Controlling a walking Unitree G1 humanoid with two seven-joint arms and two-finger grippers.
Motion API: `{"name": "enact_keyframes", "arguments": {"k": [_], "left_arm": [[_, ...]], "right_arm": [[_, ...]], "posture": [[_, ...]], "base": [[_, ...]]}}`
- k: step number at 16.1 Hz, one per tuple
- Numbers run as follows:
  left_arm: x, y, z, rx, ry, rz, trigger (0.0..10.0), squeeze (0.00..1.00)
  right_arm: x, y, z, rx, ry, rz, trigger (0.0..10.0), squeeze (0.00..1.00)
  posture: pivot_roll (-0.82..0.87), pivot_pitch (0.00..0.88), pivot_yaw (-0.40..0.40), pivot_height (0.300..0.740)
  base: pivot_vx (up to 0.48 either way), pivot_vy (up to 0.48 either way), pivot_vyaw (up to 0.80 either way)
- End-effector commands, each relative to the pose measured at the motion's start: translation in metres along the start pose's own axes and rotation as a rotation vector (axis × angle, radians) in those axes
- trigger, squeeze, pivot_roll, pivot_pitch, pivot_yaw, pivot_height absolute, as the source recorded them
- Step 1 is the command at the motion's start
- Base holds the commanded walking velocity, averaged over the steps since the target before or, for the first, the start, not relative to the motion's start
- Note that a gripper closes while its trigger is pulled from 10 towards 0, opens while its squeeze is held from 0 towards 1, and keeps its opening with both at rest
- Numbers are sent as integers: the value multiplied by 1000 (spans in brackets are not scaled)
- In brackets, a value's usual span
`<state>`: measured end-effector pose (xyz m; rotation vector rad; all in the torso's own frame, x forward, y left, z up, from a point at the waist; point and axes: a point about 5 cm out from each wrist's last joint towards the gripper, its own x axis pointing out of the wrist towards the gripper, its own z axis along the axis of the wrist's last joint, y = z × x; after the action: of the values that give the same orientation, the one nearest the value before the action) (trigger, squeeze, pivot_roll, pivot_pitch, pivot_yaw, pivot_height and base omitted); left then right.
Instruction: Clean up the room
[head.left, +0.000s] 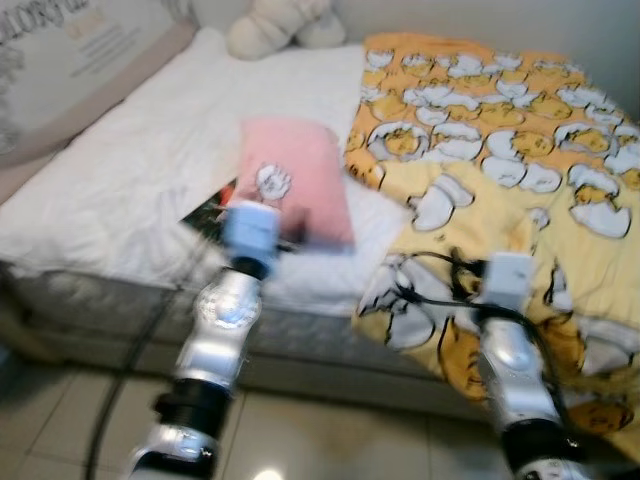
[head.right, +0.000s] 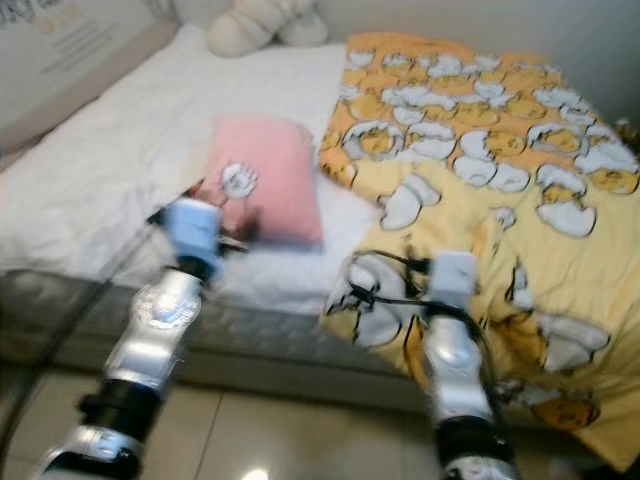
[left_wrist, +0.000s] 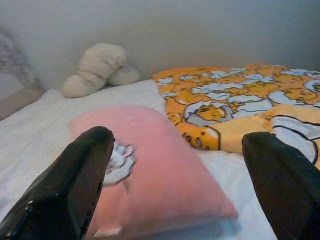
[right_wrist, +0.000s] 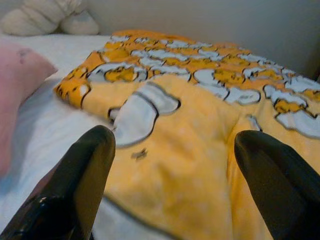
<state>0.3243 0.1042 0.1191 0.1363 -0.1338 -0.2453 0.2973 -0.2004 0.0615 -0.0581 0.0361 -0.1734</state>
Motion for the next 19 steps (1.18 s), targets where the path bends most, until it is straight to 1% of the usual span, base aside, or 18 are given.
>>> {"name": "enact_keyframes", "arguments": {"k": [1, 2, 4, 5, 10, 11, 13, 16, 19], "left_arm": [[-1, 10, -1, 14, 8, 29, 10000, 0], [-2, 11, -1, -10, 5, 42, 10000, 0], [1, 16, -2, -30, 26, 83, 10000, 0], [3, 19, 0, -11, 21, 81, 10000, 0], [3, 23, 0, -13, 24, 93, 10000, 0], [2, 23, 0, -6, 24, 100, 10000, 0], [1, 16, 1, 10, 11, 67, 10000, 0], [1, 13, 1, 13, 12, 45, 10000, 0], [1, 13, 0, 28, 20, 45, 10000, 0]], "right_arm": [[3, 11, 5, 23, -15, 31, 10000, 0], [3, 10, 5, 23, -14, 31, 10000, 0], [5, 9, 6, 23, -13, 38, 10000, 0], [6, 10, 7, 19, -16, 43, 10000, 0], [6, 11, 5, 13, -4, 60, 10000, 0], [5, 11, 5, 12, -5, 67, 10000, 0], [5, 10, 4, -3, -1, 69, 10000, 0], [6, 7, 3, -6, 2, 55, 10000, 0], [5, 9, 2, -7, 13, 62, 10000, 0]], "posture": [[71, 0, 1, 740], [70, 0, 2, 740], [70, 0, 2, 740], [70, 0, 1, 740], [72, 0, 0, 740], [74, 0, -3, 740], [75, 0, -7, 740], [79, 0, -8, 740], [82, 0, -13, 740]], "base": [[0, 0, 0], [0, 0, 0], [480, 0, 0], [480, 0, 0], [480, 0, 0], [480, 0, 438], [480, 0, 572], [480, 0, 571], [480, 0, 571]]}}
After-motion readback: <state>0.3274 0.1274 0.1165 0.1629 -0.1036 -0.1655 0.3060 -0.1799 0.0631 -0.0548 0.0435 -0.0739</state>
